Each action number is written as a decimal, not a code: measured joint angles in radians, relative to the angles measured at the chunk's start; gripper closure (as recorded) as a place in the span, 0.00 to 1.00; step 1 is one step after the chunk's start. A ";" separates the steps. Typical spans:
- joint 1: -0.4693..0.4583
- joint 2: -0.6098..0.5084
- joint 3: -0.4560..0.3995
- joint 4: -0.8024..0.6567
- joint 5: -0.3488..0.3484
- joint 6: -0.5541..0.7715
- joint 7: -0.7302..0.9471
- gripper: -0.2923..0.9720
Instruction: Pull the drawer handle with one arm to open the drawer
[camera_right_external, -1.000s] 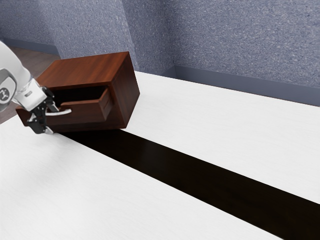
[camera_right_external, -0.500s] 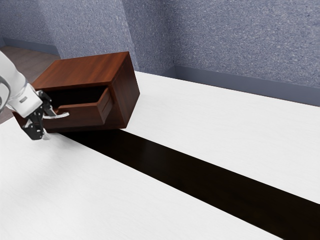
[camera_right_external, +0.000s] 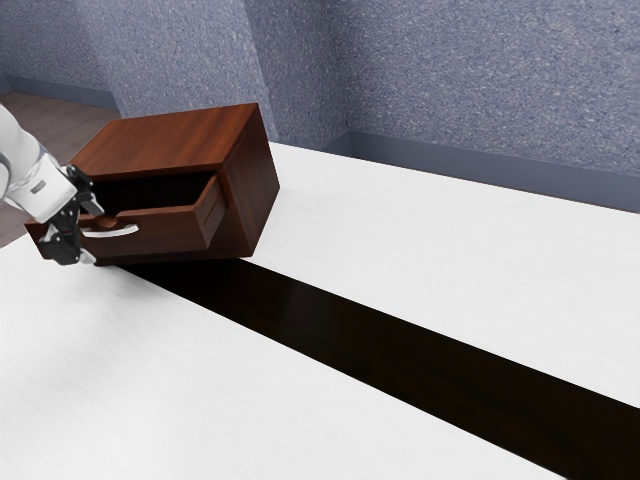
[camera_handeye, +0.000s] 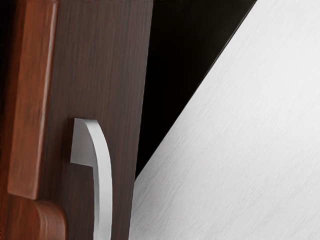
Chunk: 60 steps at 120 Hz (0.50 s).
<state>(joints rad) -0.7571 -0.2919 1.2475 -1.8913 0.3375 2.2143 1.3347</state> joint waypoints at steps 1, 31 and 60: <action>0.000 0.000 0.000 0.000 0.000 0.000 0.000 0.23; 0.013 0.001 -0.001 0.000 -0.002 -0.011 -0.004 0.23; 0.040 0.025 -0.039 -0.003 -0.013 -0.015 -0.007 0.23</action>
<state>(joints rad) -0.7171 -0.2668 1.2089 -1.8944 0.3247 2.1994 1.3282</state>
